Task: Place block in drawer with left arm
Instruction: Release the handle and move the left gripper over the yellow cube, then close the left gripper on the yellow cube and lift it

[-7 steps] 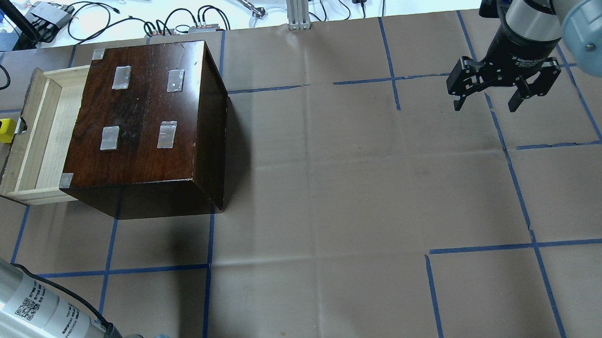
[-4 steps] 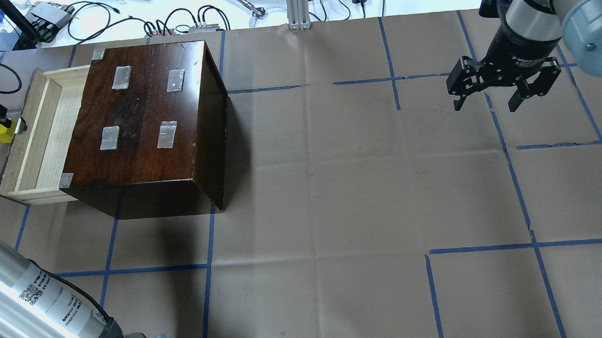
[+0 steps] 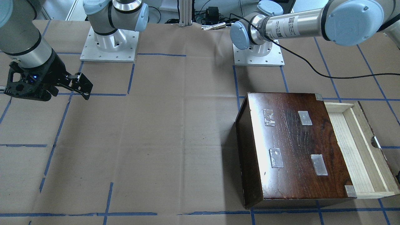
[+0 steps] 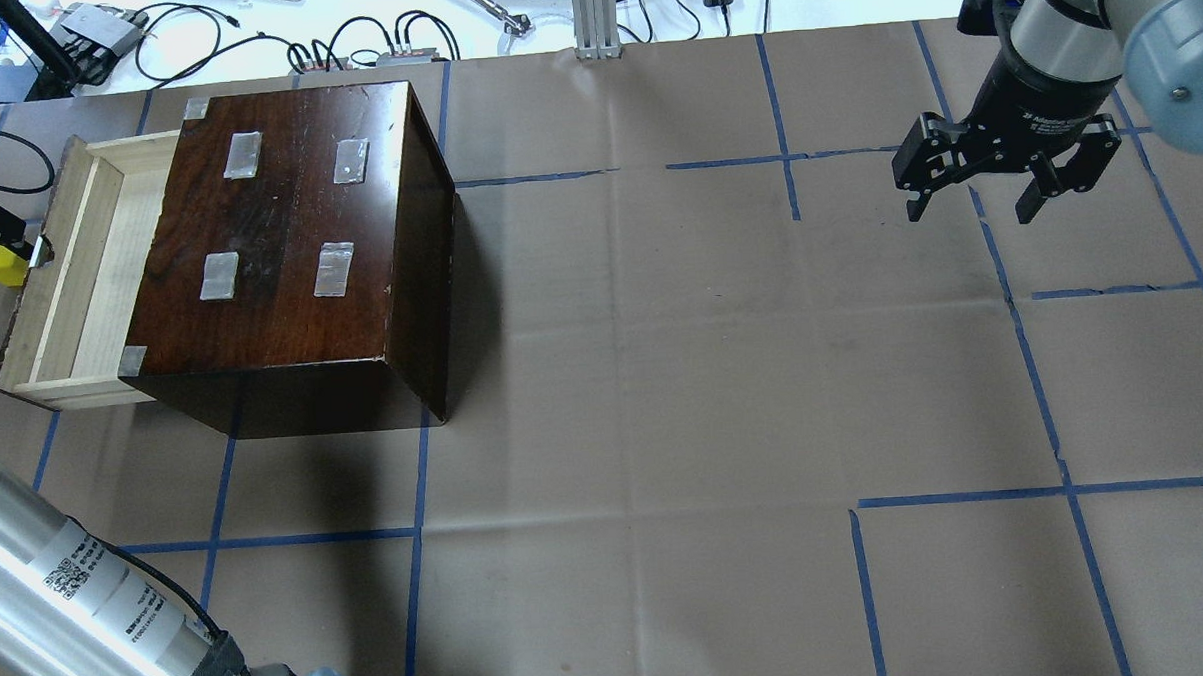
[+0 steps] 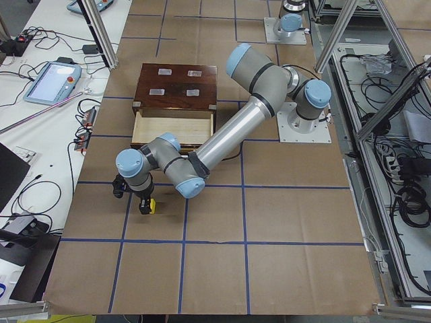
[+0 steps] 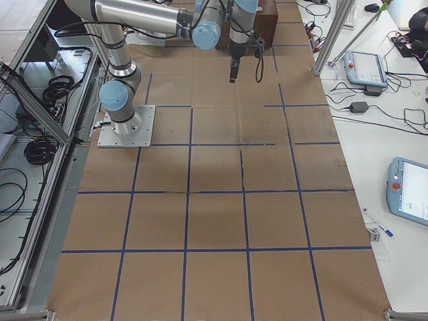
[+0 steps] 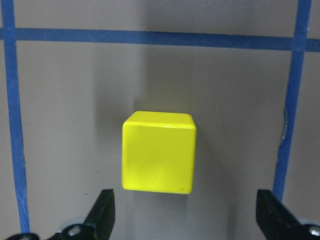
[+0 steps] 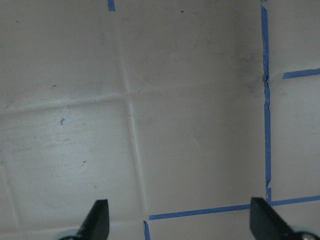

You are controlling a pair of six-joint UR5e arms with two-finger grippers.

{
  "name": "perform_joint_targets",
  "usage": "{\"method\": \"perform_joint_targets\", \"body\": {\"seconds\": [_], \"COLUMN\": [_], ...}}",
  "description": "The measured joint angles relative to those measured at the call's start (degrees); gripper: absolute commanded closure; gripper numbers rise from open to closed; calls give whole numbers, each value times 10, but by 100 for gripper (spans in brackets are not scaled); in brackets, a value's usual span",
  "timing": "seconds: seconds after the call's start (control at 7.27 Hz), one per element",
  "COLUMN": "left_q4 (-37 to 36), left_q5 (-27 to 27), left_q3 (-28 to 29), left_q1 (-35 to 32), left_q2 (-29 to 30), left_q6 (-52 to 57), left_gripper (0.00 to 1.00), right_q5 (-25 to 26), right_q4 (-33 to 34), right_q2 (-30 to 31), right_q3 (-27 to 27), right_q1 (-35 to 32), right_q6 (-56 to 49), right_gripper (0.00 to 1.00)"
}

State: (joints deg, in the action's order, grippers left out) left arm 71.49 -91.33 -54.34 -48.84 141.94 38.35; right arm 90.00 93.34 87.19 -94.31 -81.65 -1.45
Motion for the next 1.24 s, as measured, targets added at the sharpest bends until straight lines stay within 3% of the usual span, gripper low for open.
{"method": "perform_joint_targets", "body": {"seconds": [0.83,1.1,1.24], "left_q4": [-1,0,0], "left_q5": [1,-1,-2], "left_q3": [35,38,38], "left_q1": [1,1,1], "left_q2": [46,51,51], "left_q6": [-1,-1,-1], "left_gripper": [3,33,58], "right_q5": [0,0,0], "right_q4": [0,0,0], "right_q2": [0,0,0], "right_q3": [0,0,0], "right_q1": [0,0,0], "right_q6": [0,0,0], "right_gripper": [0,0,0]}}
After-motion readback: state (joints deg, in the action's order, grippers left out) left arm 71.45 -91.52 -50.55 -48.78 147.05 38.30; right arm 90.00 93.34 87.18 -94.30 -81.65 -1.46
